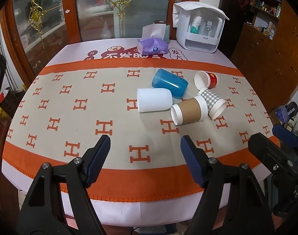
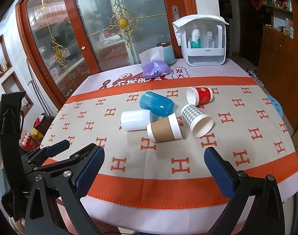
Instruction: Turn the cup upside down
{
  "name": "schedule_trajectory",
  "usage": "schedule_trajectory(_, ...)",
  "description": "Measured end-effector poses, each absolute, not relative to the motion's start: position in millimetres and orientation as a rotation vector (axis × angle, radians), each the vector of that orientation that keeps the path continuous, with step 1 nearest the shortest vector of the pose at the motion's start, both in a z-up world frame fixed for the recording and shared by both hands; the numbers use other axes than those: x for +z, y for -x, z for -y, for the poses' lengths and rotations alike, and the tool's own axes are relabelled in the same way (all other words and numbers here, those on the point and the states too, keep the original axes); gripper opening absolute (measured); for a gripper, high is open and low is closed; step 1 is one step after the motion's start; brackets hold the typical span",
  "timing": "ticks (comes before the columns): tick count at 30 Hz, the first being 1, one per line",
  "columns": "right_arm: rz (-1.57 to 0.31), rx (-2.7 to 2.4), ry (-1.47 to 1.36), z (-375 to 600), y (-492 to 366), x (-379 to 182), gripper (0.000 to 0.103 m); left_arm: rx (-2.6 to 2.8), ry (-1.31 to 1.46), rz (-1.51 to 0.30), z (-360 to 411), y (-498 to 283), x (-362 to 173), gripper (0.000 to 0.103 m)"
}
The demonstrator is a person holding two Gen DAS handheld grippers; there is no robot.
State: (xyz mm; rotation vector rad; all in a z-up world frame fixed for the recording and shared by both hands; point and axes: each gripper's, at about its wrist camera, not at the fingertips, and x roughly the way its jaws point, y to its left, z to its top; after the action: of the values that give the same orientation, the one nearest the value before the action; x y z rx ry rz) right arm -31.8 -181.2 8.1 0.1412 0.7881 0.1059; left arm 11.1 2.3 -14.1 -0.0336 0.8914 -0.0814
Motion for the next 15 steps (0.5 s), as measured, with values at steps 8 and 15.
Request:
schedule_trajectory(8, -0.780, 0.110, -0.136, 178.2, 32.0, 6.3, 0.103, -0.086, 0.032, -0.893, 0.8, -10.5, -15.2, 0.072)
schedule_trajectory(15, -0.781, 0.114, -0.146, 178.5, 32.7, 6.5, 0.103, -0.089, 0.033, -0.885, 0.2, -10.0, -15.6, 0.072)
